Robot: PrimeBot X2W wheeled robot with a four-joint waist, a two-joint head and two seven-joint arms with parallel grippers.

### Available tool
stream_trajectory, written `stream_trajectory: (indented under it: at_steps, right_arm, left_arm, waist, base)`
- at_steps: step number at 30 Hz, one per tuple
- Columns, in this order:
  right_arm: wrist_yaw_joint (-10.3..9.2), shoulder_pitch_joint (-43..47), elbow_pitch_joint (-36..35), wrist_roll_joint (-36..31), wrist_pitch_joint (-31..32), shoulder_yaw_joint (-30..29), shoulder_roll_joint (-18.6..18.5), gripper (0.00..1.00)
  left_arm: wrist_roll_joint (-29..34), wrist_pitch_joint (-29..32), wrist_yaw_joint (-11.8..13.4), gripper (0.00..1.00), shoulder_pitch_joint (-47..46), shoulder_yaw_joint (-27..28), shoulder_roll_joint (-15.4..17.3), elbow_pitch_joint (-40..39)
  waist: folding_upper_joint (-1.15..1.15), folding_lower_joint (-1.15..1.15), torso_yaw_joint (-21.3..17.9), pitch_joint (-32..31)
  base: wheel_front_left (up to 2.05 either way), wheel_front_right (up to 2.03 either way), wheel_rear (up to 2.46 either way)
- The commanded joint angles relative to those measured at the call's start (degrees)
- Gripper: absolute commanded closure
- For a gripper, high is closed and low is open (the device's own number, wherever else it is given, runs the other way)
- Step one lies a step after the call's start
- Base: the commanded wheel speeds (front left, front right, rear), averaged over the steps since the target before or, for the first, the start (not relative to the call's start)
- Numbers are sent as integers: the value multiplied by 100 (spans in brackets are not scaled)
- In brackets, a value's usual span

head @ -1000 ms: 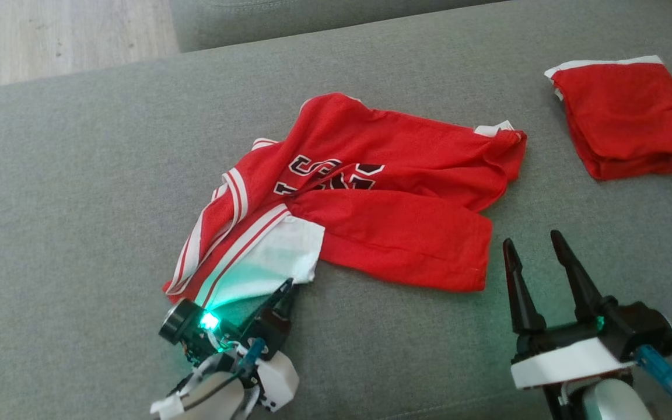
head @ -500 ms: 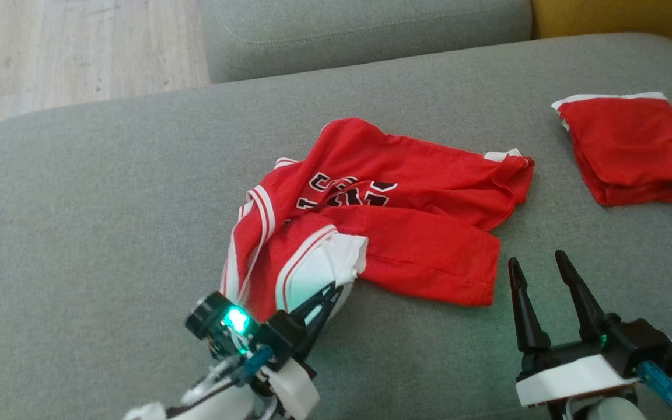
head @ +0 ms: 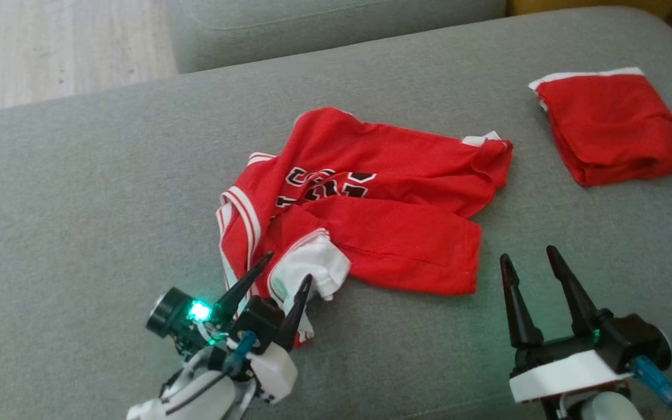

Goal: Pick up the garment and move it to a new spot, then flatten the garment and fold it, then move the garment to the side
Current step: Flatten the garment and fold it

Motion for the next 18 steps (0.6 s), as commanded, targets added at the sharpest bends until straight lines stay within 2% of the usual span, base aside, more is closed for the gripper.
stream_trajectory:
  at_steps: [1,4,9,13,18]
  right_arm:
    - [39,-251,-168,4,-22,97,-45,0]
    - [39,-203,-164,0,-22,45,-69,0]
    - [39,-141,-157,-16,-22,15,-66,0]
    - [39,-159,-157,-16,-22,81,-56,0]
    - [39,-205,-157,-13,-22,105,-59,0]
  left_arm:
    - [40,-131,91,0,-282,279,-39,-95]
    - [30,-400,184,0,-232,268,-235,20]
    - [154,-448,79,0,-131,-36,-322,56]
    - [205,-414,-73,0,-63,-283,-395,125]
    - [-18,-413,-381,0,-44,-445,-755,253]
  waist:
    - [0,0,-36,13]
    - [0,0,-43,-9]
    - [0,0,18,-42]
    - [0,0,60,-39]
    - [0,0,92,41]
  base:
    - [0,0,0]
    - [0,0,0]
    - [0,0,0]
    - [0,0,0]
    - [0,0,0]
